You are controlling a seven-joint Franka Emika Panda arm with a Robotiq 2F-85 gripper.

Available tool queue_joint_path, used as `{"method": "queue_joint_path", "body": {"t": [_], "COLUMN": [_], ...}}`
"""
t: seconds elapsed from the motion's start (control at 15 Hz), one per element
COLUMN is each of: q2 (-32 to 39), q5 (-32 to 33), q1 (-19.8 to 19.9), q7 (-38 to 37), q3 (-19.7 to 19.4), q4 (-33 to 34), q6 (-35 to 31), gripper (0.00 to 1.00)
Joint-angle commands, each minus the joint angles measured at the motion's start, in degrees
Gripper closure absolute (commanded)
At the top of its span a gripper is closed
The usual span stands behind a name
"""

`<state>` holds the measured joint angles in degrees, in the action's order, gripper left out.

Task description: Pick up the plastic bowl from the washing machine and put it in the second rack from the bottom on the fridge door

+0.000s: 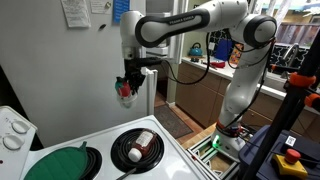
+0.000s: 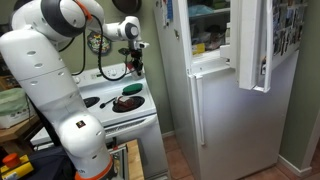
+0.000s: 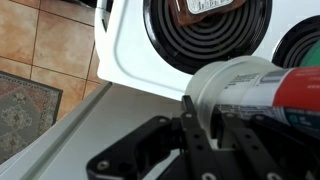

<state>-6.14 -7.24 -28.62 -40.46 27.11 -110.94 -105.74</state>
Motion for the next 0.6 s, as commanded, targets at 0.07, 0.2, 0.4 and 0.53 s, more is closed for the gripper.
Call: {"method": "queue_joint_path", "body": {"t": [0.07,0.2,0.4,0.53], "q2": [-3.95,-7.13,-11.45,-14.23], "q5": [8.37,12.98,17.41,20.81], "q1": [1.49,2.09,3.83,5.49], "q7": [-1.11,-0.62,-0.59,-0.37], "q3": [1.33,1.37,1.62,1.86], "q4": [2.95,4.62,6.57,7.43], "q6": [8.09,15.37,23.15,27.14], "gripper": [0.97,0.97,0.97,0.97]}}
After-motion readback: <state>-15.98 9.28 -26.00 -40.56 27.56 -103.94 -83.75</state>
